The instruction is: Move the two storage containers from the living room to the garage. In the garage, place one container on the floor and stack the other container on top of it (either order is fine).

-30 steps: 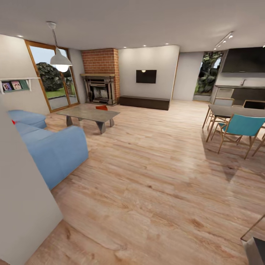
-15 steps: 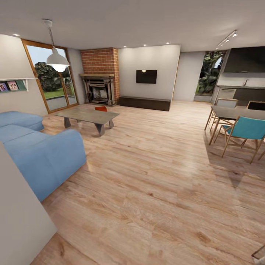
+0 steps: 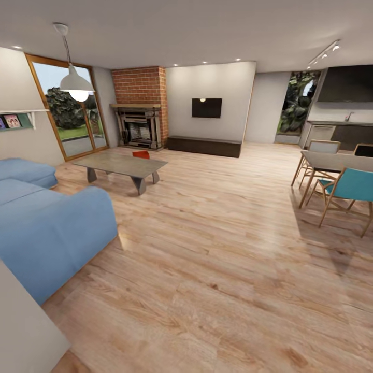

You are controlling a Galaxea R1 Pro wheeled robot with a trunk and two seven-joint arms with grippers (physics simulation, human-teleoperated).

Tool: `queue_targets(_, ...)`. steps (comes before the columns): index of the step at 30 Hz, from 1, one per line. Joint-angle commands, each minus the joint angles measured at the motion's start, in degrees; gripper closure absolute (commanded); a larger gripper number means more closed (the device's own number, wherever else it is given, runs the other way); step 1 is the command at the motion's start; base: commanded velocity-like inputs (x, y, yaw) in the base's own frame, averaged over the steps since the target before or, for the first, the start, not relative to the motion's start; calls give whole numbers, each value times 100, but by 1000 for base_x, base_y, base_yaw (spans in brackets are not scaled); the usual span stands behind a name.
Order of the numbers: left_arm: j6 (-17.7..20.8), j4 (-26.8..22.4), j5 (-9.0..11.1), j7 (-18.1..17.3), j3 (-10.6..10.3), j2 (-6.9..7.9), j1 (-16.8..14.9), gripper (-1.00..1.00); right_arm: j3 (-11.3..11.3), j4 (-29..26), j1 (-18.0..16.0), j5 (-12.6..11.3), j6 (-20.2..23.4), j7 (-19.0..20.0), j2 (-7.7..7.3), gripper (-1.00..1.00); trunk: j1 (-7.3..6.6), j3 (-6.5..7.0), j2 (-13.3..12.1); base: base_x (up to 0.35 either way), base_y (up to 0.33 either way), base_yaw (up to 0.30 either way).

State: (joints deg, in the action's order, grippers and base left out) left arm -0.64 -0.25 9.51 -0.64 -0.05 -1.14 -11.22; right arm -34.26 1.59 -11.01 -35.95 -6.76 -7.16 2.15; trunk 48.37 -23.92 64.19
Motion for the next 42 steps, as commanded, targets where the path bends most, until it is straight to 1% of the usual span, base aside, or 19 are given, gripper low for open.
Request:
queue_targets(1,-7,2,47,-7,-4,0,-3,-100,-45,17,-6,-44,-28,-4,5,-100,3,-6,3,323,0,0)
queue_targets(42,-6,2,42,-7,-4,-9,-3,-100,-45,17,-6,-44,-28,-4,5,-100,3,-6,3,323,0,0)
